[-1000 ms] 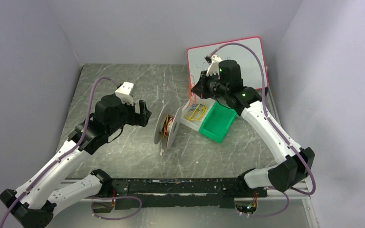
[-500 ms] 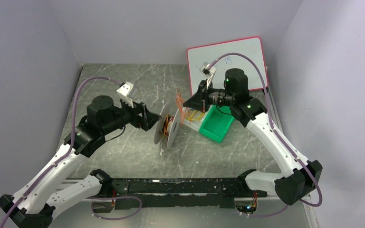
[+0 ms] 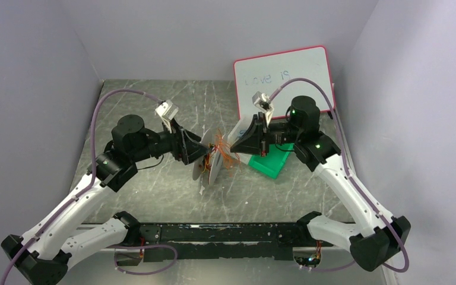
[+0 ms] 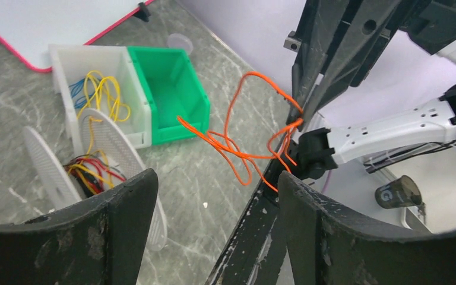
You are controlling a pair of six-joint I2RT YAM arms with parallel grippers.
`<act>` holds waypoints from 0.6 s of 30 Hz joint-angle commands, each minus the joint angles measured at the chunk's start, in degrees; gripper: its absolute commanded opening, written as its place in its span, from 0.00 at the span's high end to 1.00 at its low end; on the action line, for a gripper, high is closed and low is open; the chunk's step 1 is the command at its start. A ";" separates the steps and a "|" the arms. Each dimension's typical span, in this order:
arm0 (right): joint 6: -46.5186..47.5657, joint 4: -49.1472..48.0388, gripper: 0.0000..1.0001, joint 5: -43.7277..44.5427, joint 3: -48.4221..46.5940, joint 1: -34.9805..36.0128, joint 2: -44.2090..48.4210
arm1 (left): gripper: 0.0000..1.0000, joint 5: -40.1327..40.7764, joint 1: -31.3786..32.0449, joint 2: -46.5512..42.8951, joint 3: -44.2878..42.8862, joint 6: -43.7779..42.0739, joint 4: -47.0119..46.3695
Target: Wrap the cables
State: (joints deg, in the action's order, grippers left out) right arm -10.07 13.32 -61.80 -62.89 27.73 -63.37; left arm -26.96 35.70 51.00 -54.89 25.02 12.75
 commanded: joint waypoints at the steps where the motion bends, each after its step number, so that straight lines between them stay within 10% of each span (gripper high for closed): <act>1: -2.77 -6.70 1.00 -6.73 1.35 0.22 3.32 | 0.22 -5.46 -0.33 0.23 0.69 3.09 -6.71; 18: -5.57 -11.64 1.00 -11.68 4.48 2.22 6.65 | 0.37 -12.09 -0.28 3.75 2.05 11.05 -14.58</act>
State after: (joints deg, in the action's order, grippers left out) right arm -15.46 3.18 -72.23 -59.44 29.41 -57.36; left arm -35.44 35.70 54.28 -53.39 33.74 2.74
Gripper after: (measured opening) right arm 0.010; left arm 0.663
